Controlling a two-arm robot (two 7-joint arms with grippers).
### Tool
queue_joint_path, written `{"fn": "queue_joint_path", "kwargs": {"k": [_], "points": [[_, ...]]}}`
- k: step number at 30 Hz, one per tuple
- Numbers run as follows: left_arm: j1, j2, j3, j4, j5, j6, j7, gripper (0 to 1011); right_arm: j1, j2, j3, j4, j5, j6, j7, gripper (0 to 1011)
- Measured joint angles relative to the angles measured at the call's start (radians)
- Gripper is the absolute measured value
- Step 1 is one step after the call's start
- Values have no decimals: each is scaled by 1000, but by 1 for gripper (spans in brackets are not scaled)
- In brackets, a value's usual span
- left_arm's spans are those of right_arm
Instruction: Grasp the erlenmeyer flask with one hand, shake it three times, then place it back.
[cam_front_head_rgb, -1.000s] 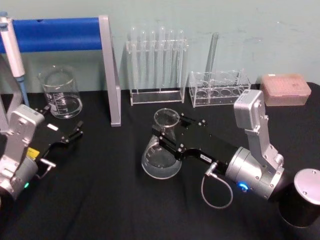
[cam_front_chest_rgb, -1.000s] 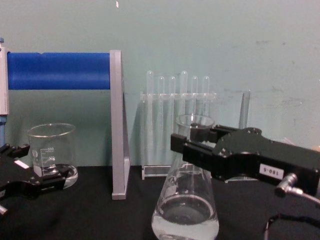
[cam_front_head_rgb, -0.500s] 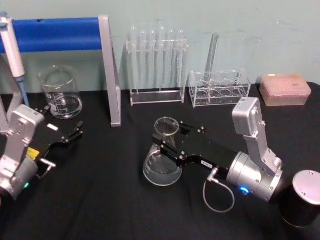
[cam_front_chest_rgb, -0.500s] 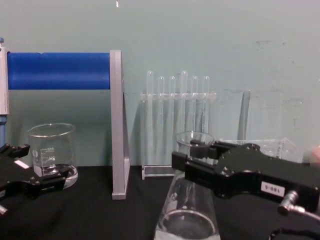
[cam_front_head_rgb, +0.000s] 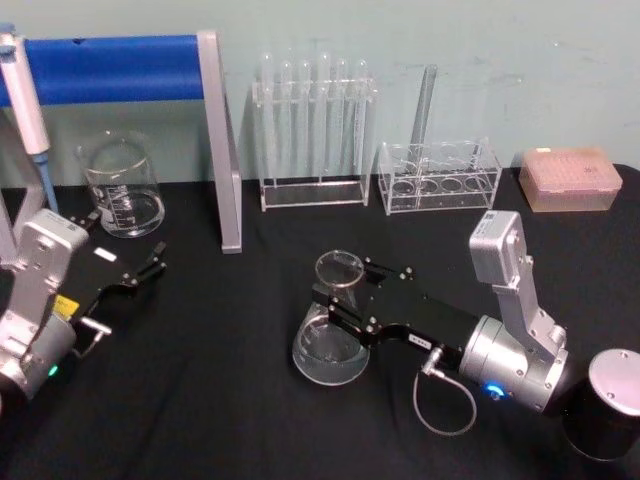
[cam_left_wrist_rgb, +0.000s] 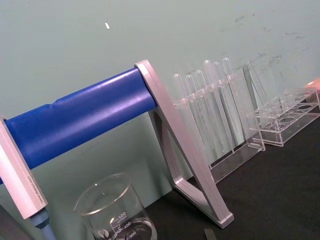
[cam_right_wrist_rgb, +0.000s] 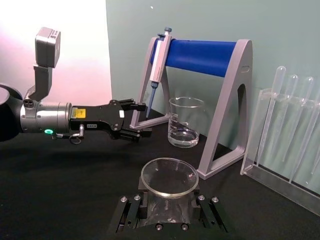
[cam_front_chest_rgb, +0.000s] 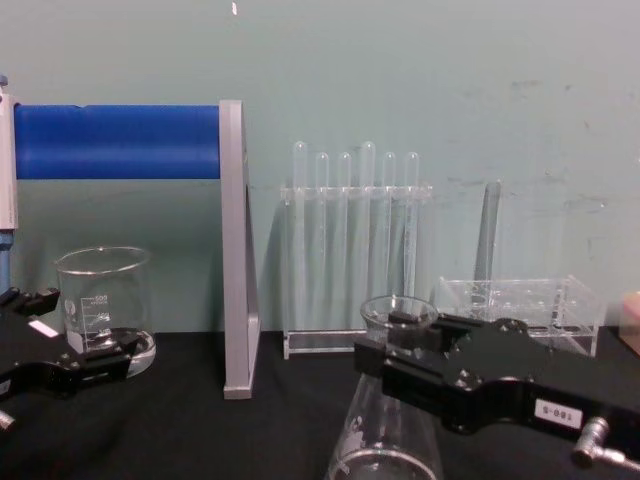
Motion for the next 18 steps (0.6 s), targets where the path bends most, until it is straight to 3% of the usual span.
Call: {"fn": "queue_joint_path", "kwargs": {"k": [18], "points": [[0,0,0,0,0,0,0,1001,14,2,-18,29,3,1,14,449]]}}
